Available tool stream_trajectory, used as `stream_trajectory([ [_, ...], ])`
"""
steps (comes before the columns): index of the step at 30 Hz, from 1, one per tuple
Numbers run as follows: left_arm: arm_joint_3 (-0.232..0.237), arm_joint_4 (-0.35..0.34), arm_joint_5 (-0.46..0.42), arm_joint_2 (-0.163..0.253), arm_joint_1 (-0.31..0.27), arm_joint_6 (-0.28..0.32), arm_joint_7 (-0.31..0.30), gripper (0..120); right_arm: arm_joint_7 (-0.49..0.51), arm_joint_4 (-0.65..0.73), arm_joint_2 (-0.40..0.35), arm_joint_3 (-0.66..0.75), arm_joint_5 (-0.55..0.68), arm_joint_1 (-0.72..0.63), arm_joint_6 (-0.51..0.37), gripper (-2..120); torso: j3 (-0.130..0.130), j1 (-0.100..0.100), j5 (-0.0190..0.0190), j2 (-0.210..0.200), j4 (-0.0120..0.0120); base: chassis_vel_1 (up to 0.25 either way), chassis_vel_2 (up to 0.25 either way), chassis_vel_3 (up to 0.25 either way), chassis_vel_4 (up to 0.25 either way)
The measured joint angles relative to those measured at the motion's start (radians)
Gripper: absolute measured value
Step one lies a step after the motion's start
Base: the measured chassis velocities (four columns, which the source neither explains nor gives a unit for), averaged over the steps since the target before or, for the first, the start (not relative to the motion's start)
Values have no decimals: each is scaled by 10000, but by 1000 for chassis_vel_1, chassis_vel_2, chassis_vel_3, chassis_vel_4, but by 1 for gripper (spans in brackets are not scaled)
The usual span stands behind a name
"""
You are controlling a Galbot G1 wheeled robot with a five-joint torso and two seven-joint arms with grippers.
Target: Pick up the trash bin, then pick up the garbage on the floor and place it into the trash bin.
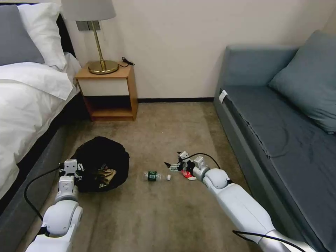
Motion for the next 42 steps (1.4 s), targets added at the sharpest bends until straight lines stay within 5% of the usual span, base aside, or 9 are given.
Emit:
stream_trajectory([
  [42,41,180,-104,-236,-66,41,-165,4,-1114,-83,219,-2442,-493,13,157,100,0,0,1,0,0,-61,65,61,-59],
])
